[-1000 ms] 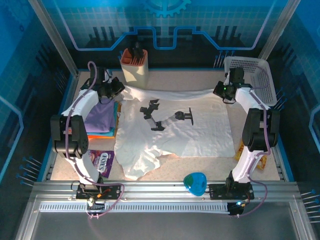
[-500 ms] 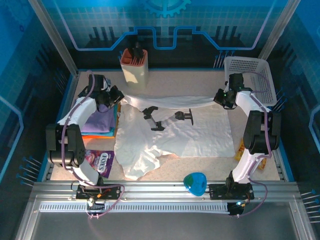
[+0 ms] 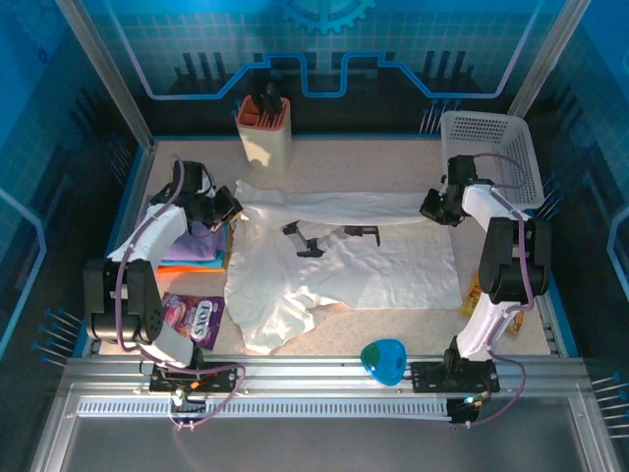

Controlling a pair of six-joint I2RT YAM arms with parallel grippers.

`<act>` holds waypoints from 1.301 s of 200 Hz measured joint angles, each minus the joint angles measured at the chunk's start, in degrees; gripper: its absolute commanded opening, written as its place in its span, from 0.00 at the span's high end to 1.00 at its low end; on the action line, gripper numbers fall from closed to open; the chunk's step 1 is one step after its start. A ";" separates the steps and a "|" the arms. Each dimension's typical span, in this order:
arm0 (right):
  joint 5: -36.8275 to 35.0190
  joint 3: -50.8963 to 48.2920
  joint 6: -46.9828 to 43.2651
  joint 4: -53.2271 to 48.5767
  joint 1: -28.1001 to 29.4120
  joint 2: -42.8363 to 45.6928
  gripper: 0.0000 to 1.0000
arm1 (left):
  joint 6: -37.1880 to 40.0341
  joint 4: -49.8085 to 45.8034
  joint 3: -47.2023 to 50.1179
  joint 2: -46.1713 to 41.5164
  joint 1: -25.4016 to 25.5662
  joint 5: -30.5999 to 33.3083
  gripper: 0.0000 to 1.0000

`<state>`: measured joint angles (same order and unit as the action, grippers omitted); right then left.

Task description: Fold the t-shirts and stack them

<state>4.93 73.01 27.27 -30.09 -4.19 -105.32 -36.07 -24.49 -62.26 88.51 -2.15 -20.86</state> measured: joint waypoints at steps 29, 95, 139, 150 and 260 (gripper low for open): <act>-0.90 -1.01 -0.37 -0.24 -0.02 0.00 1.00 | 0.04 -1.38 1.97 -0.42 0.00 0.07 1.00; -1.75 -1.79 -0.61 -0.33 -0.02 0.00 0.99 | 0.59 -2.93 4.00 -1.79 0.00 0.92 1.00; -2.23 -1.79 -0.63 -0.35 -0.02 0.00 0.90 | 1.77 -3.48 5.27 -1.14 0.00 2.36 0.89; -2.51 -1.79 -0.74 -0.35 -0.02 -0.02 0.86 | 2.01 -3.54 5.81 -0.72 0.00 2.64 0.82; -2.75 -1.92 -1.77 -0.90 3.41 2.99 0.19 | 4.72 -6.75 4.13 -2.58 5.79 8.63 0.60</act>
<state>2.17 71.09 25.50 -30.98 -0.78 -102.32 -31.35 -31.24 -58.13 85.93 3.64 -12.23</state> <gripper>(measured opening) 0.780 0.401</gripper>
